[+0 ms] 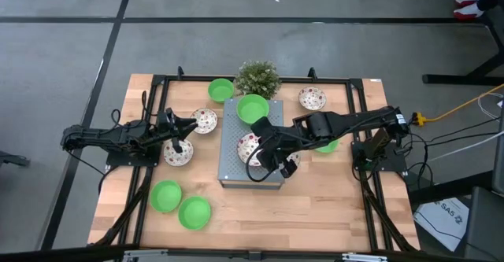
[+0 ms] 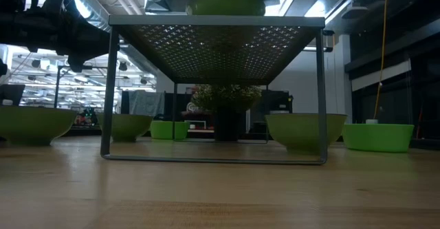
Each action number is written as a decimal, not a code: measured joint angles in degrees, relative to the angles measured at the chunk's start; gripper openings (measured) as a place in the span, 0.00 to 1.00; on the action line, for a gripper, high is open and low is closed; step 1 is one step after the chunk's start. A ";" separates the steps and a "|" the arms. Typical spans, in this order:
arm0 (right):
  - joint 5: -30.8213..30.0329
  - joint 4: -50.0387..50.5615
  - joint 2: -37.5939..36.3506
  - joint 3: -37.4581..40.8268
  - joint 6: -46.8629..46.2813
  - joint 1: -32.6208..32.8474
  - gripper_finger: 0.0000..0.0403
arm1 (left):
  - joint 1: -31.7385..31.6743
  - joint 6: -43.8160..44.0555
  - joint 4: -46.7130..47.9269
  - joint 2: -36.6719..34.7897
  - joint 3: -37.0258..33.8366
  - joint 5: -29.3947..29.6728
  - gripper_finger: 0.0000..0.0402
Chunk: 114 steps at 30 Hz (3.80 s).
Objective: Pick & Place Mini bowls
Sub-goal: Stack the green bowl on the green bowl on the shelf
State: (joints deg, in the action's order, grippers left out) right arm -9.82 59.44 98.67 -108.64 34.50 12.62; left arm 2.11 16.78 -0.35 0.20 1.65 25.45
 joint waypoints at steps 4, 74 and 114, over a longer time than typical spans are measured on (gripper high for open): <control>-0.01 0.00 0.00 0.00 0.02 0.00 0.30 | -0.02 0.02 -0.01 -0.01 0.00 -0.02 0.27; 31.65 -12.19 -15.42 0.00 -58.07 0.08 0.30 | 0.00 0.02 0.00 0.01 0.00 -0.01 0.27; -6.06 26.21 -10.58 0.33 -77.41 7.78 0.30 | -0.01 0.00 0.01 0.00 0.00 0.00 0.27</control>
State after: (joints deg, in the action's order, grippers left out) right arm -15.88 85.65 88.09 -108.31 -42.91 20.40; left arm 2.10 16.78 -0.34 0.20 1.65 25.45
